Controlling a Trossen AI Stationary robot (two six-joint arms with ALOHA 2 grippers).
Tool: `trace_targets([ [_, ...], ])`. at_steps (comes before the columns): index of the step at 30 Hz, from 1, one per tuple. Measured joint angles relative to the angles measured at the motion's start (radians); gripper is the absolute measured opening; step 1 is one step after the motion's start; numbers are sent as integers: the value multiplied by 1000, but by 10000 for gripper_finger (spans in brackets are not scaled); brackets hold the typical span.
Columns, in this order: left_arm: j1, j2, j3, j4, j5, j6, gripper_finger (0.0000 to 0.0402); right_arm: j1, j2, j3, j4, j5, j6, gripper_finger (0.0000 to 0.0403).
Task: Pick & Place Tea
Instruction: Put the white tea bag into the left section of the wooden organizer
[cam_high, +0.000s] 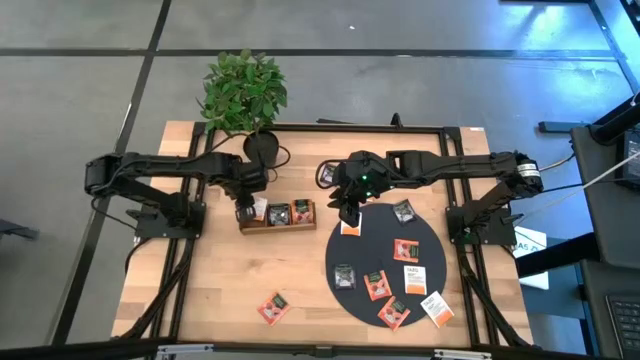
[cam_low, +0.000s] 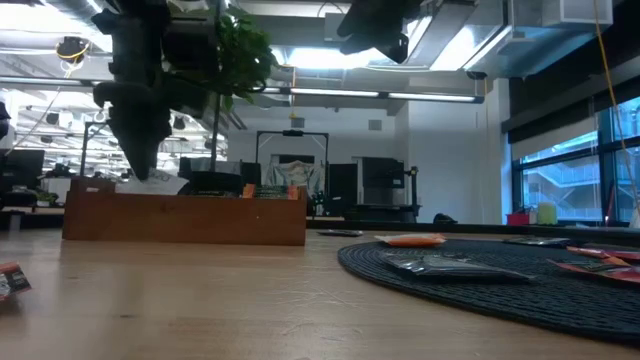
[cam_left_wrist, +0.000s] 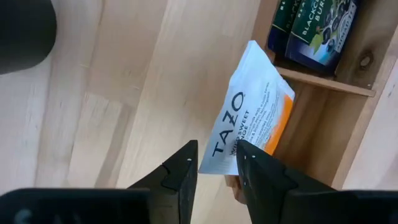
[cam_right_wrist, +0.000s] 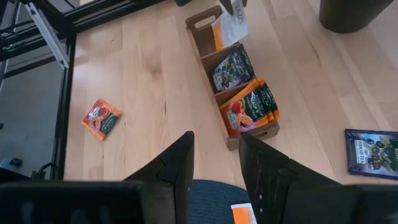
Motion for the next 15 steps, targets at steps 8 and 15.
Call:
trace_targets([
  [8, -16, 0, 0, 0, 33, -40, 111, 0, 0, 0, 0, 7, 1, 129],
  [15, -48, 0, 0, 0, 42, -112, 108, 0, 0, 0, 0, 7, 0, 129],
])
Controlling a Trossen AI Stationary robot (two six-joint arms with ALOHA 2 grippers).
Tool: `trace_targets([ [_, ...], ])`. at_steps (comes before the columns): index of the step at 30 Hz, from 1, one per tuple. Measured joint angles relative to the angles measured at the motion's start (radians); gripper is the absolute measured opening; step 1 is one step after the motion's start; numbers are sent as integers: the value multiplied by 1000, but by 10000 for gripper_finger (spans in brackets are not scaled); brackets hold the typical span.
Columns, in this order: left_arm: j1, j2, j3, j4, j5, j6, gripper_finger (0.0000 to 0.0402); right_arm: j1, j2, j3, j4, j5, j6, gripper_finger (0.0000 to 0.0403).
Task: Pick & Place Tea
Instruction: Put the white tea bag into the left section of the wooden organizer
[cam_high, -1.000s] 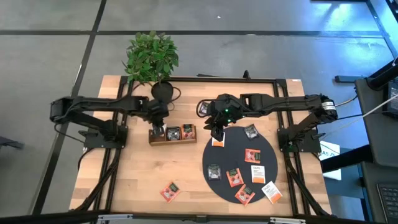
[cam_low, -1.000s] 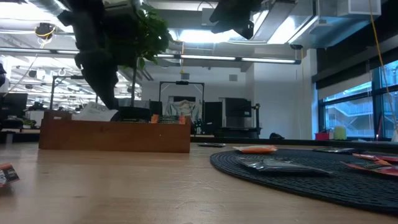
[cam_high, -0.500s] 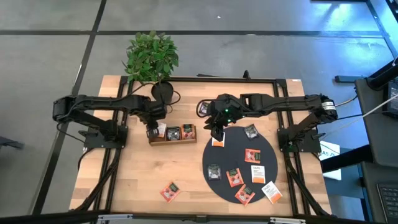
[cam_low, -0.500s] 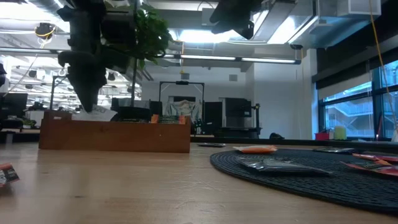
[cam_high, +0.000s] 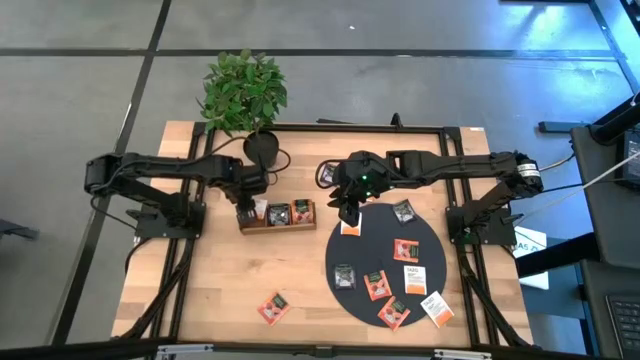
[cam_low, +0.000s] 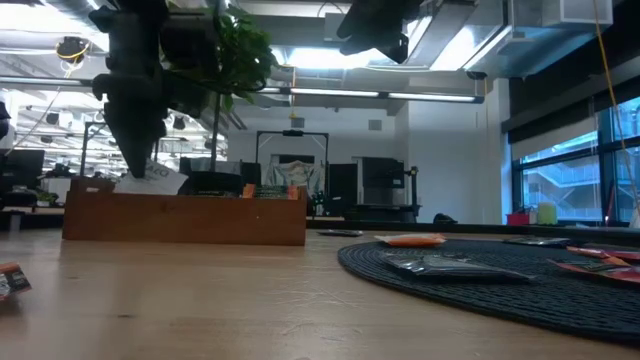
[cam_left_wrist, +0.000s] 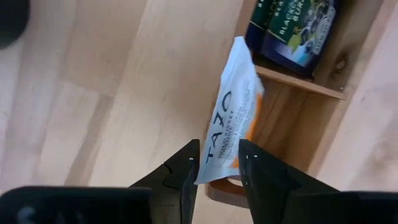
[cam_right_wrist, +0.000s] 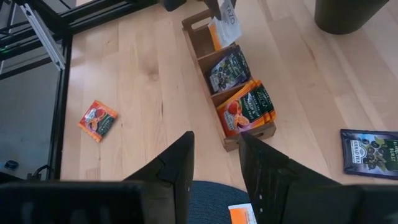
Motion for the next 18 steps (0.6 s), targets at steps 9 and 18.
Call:
trace_targets([
  [9, -49, 0, 0, 5, 15, -135, 108, 0, 1, 0, 1, 2, -24, 129],
  [18, -87, 0, 0, 8, 7, -232, 111, 0, 1, 0, 1, 2, -26, 129],
])
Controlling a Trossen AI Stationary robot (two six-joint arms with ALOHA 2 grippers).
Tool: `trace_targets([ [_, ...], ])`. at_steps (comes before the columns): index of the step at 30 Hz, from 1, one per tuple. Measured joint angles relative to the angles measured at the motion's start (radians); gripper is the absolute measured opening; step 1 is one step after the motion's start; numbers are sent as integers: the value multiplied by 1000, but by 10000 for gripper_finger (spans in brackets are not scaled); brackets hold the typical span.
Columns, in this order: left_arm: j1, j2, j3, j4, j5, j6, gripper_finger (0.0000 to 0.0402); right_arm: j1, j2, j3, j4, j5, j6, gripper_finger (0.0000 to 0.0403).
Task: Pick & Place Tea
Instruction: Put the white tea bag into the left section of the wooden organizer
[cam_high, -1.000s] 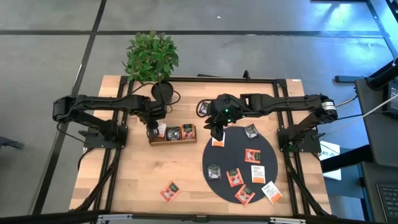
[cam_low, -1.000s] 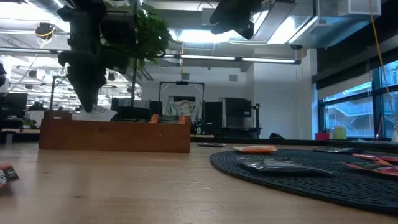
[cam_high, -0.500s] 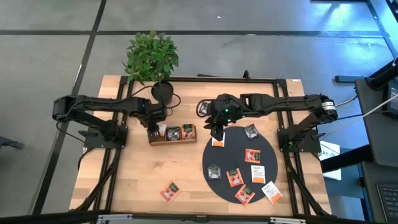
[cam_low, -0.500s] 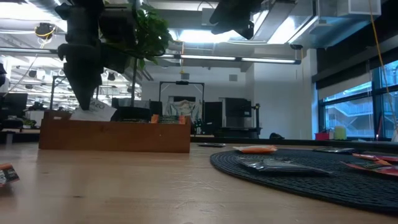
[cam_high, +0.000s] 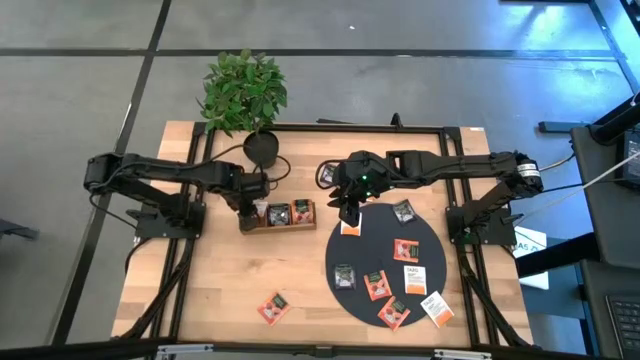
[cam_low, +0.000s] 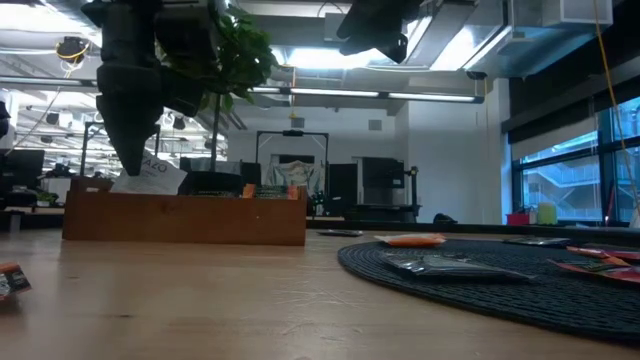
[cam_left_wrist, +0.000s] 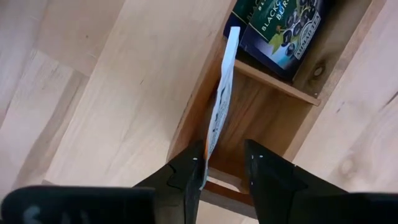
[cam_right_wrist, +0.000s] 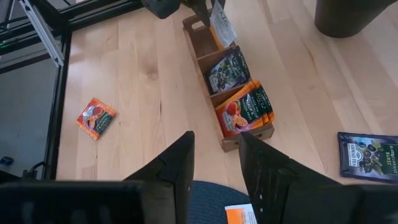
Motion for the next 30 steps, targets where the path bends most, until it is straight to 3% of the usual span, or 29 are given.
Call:
trace_targets([
  [8, -5, 15, 0, 27, -1, -15, 108, 0, 0, 0, 0, 0, 0, 129],
  [19, -5, 173, -2, 25, 26, 11, 107, 0, 0, 0, 0, 0, 0, 129],
  [30, -4, 215, -2, 25, 67, 18, 108, 0, 7, 0, 4, -1, -4, 129],
])
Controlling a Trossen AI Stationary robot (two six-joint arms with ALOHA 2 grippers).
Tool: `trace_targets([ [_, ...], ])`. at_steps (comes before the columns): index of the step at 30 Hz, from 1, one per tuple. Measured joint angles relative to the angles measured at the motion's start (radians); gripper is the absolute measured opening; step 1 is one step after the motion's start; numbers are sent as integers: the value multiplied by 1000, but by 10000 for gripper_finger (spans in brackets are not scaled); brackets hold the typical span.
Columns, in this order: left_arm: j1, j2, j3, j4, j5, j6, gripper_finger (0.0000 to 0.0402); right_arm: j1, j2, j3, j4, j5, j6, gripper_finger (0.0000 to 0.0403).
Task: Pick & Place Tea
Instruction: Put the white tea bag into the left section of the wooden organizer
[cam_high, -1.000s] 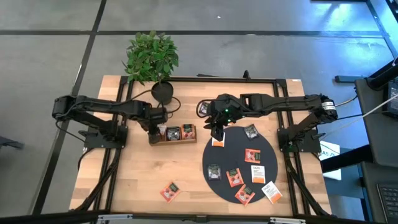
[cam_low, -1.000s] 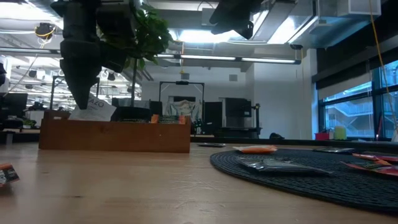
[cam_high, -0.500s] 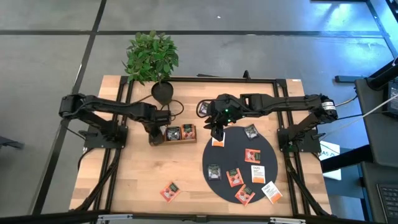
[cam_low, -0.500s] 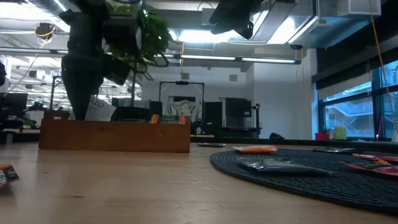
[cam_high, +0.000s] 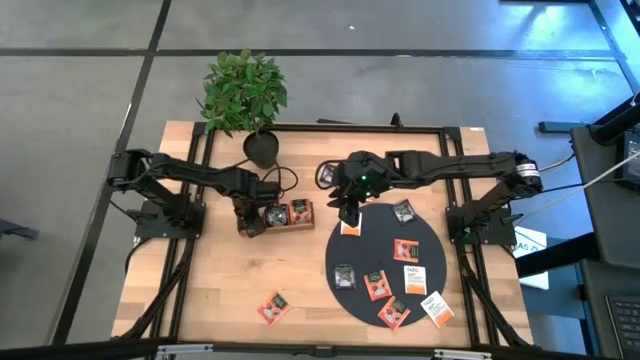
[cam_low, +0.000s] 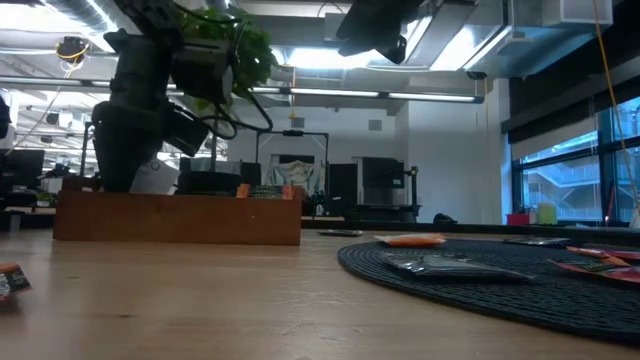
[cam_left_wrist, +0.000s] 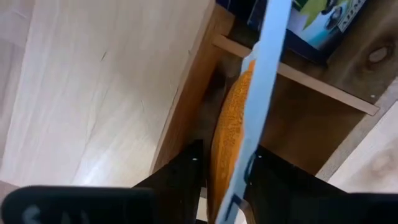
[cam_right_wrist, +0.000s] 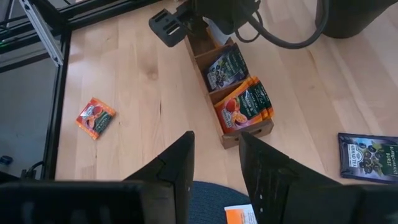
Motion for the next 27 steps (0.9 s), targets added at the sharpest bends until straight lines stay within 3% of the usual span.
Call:
trace_targets([
  [17, 0, -42, 0, 7, -2, 46, 101, 0, 56, 0, -1, -12, 8, 129],
  [20, 0, -42, 0, 24, -2, 46, 78, 0, 56, 0, -1, -12, 8, 129],
  [24, 0, -42, 0, 40, -5, 65, 19, 0, 56, 0, -1, -12, 8, 129],
  [27, 0, -42, 0, 55, -6, 72, 10, 0, 56, 0, -1, -12, 7, 129],
])
